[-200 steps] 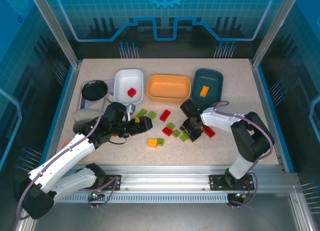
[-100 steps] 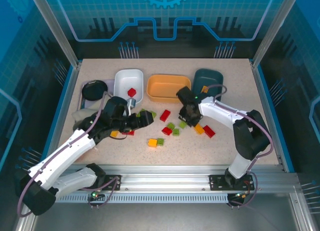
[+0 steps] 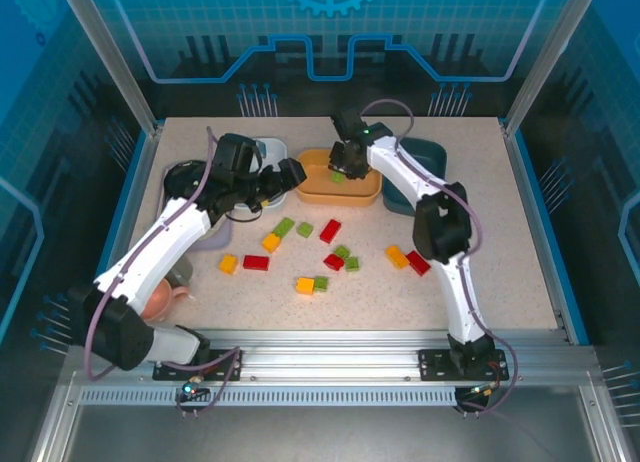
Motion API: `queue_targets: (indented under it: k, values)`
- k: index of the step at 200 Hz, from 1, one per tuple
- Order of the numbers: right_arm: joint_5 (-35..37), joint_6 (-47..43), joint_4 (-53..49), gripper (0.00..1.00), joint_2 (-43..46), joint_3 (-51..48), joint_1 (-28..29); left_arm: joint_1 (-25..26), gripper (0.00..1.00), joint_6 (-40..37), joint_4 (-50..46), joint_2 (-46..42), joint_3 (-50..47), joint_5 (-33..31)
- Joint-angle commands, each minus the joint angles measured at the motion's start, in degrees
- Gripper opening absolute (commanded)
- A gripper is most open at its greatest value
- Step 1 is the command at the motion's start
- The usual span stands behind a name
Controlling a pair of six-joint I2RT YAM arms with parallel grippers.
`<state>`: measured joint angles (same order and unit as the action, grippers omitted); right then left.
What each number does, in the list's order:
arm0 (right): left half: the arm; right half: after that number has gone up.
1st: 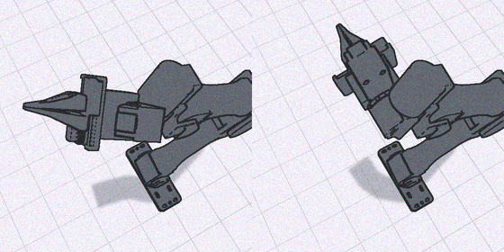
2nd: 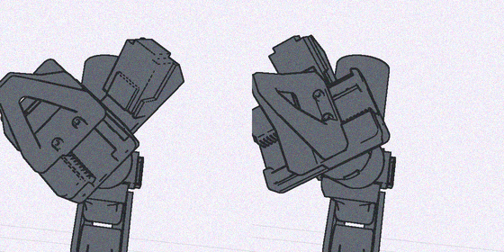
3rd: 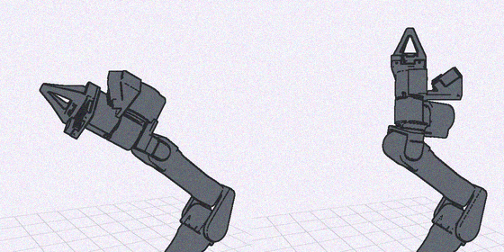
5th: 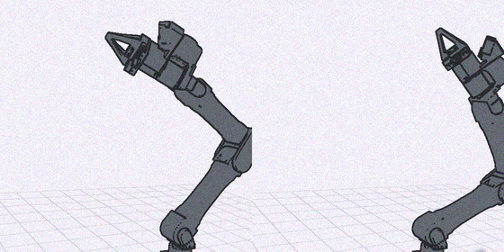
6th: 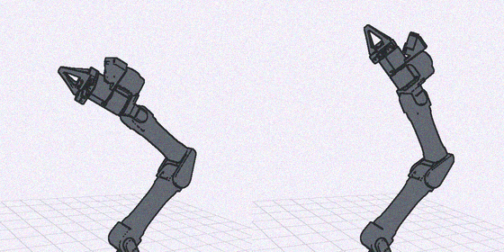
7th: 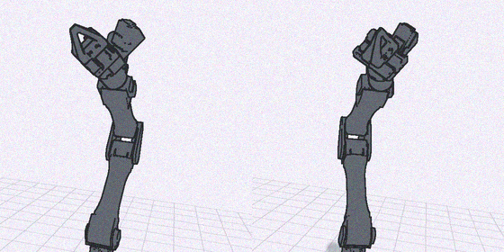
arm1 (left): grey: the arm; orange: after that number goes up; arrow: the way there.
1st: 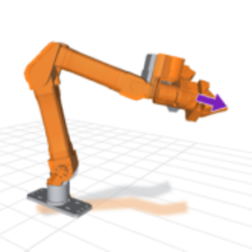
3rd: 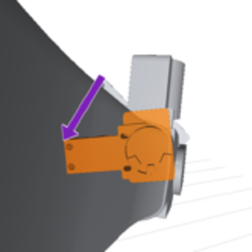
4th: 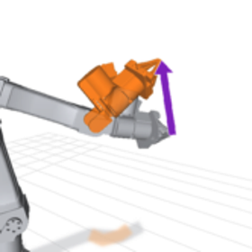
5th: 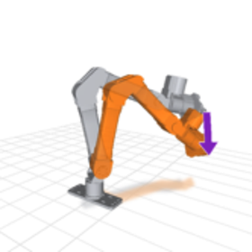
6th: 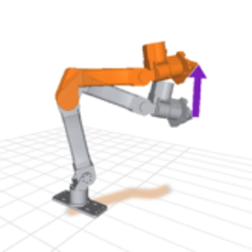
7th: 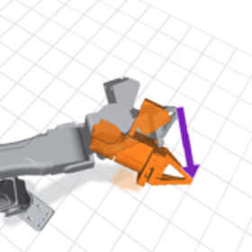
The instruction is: Sort the legos into containers by color
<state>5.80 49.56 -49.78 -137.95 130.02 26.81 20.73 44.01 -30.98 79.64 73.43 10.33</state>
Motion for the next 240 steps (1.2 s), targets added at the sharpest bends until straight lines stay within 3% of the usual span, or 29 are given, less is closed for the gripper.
queue_targets:
  k: [1,29,58,95,116,144,183,221,240]
  values:
    - [-2.92,-4.17,-11.01,0.25,-8.56,11.91,-1.43,-1.02,0.96,-0.05,-0.91,1.04,2.33,0.01]
    - [-5.96,-3.75,-11.67,0.44,-12.41,15.30,-2.93,-1.65,0.96,0.64,-3.42,1.07,2.20,-1.11]
    - [-7.85,-5.83,-10.90,0.63,-9.58,15.31,-3.10,-2.36,0.96,0.92,-7.78,-0.40,1.77,-2.85]
    - [-7.60,-14.75,-5.96,0.68,1.93,12.01,-0.33,-2.80,0.95,1.70,-15.79,-3.37,-0.22,-6.67]
    - [-7.46,-21.65,4.95,0.71,14.88,-3.21,3.27,-2.80,0.94,1.68,-21.68,-3.70,-3.30,-9.57]
    - [-13.70,-26.11,24.98,0.86,33.12,-33.68,7.62,-2.72,0.94,-1.73,-22.05,-1.17,-10.29,-8.11]
    - [-18.76,-25.68,29.86,0.93,44.61,-54.36,12.25,-2.01,0.97,-3.64,-19.60,5.23,-14.35,-9.65]
    - [-19.33,-24.90,28.86,0.92,48.61,-61.15,14.50,-1.91,0.96,15.41,-18.17,6.02,-16.48,-8.09]
    - [-19.82,-24.89,28.79,0.92,49.31,-61.81,14.39,-1.96,0.94,23.89,-17.50,4.30,-17.35,-10.35]
